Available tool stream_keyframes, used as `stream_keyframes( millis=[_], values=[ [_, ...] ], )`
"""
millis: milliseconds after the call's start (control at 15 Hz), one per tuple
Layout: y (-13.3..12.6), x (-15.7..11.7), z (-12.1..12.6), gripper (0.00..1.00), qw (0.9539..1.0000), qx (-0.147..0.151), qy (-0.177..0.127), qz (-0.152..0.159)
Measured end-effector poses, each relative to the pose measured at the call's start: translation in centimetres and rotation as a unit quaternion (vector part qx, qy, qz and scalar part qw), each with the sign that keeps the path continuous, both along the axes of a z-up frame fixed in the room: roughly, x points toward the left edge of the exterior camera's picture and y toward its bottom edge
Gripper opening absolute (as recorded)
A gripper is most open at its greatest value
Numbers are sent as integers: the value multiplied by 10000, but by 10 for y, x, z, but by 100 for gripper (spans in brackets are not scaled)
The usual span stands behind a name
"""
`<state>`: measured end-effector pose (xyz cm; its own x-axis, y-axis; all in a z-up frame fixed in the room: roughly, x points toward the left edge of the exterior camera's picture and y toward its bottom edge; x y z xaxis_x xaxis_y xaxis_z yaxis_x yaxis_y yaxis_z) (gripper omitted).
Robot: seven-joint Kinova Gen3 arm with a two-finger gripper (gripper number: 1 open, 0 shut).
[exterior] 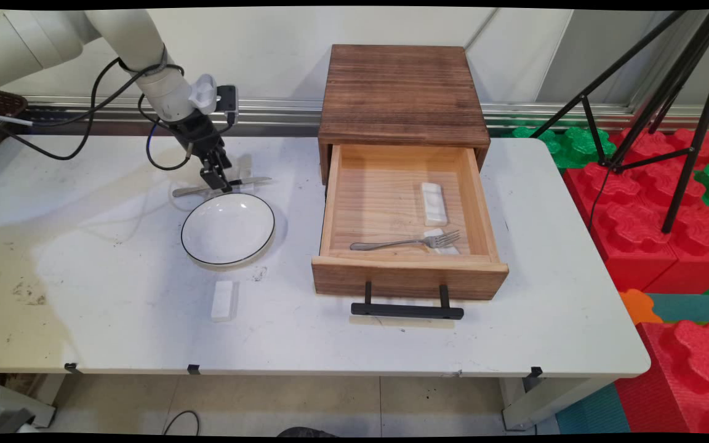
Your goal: Pick up the knife from the left of the white plate, then place the picked object into the drawer
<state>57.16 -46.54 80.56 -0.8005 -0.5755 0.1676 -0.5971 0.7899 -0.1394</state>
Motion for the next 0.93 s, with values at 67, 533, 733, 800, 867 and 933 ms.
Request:
stream_keyframes(
  millis=[67,533,733,800,867,933],
  values=[
    [1,0,-1,0,10000,7,26,-8],
    [11,2,3,0,9999,52,130,-9],
    [16,5,6,0,9999,36,143,65],
    [17,5,7,0,9998,18,146,97],
    [18,6,9,0,9997,-29,148,169],
    [19,6,11,0,9996,-63,151,220]
  ],
)
